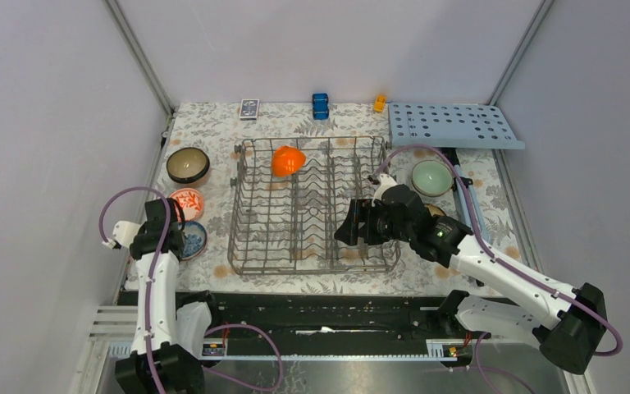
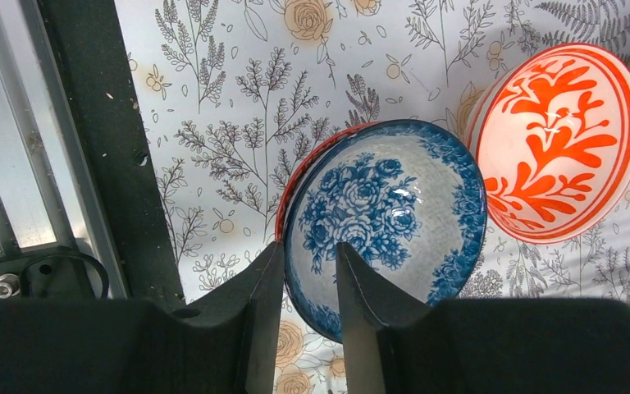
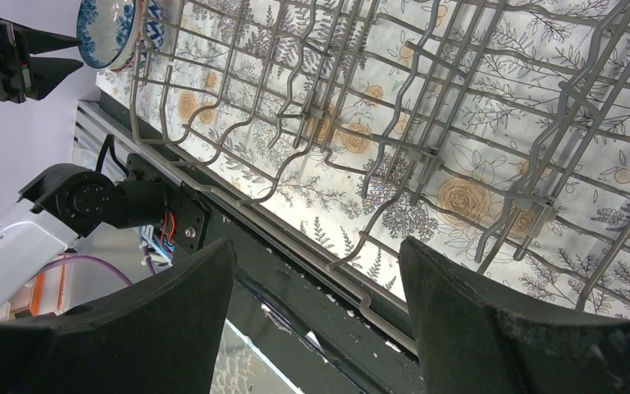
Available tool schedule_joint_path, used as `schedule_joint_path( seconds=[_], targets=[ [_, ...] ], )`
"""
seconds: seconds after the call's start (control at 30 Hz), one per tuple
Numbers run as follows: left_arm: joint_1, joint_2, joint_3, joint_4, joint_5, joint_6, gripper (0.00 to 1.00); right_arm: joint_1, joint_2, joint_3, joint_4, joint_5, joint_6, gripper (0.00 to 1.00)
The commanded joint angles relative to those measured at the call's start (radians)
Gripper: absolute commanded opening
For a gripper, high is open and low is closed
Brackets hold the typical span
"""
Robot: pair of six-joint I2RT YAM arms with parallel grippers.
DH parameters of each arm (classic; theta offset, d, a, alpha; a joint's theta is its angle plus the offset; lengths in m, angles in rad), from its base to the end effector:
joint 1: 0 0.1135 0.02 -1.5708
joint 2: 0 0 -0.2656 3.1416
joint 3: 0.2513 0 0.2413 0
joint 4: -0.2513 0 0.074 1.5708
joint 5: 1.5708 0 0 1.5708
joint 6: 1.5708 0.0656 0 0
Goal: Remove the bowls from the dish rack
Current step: Place the bowl with the bowl, then pick up the bowl from the dish rack.
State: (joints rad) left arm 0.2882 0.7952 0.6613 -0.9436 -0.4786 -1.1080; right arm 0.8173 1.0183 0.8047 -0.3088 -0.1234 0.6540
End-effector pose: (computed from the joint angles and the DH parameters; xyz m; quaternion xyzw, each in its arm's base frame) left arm 0.1221 0.0677 0.2149 -0.6499 0.6845 0.1163 0.3091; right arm 0.1599 0.1822 0.2793 -0.1012 0.8587 0.3748 0.3346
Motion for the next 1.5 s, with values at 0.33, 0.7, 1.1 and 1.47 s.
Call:
schedule_joint_path(
  seconds=[0.33, 0.7, 1.1, 1.47],
  targets=[
    [0.006, 0.055, -0.021, 0.059, 0.003, -0.012, 0.31, -0.001, 0.021, 0.049, 0.014, -0.012, 0.013, 0.80],
    [0.006, -0.023, 0.063, 0.025, -0.018, 0.055, 0.47, -0.002, 0.013, 0.045, 0.008, -0.006, 0.005, 0.80],
    [-0.444, 0.002, 0.339, 0.225, 0.095, 0.301, 0.69, -0.001, 0.022, 0.104, -0.035, 0.067, -0.082, 0.80],
    [-0.968, 0.277, 0.537, 0.424, 0.041, 0.583, 0.99, -0.002, 0.053, 0.136, 0.042, 0.247, -0.177, 0.80]
  ],
)
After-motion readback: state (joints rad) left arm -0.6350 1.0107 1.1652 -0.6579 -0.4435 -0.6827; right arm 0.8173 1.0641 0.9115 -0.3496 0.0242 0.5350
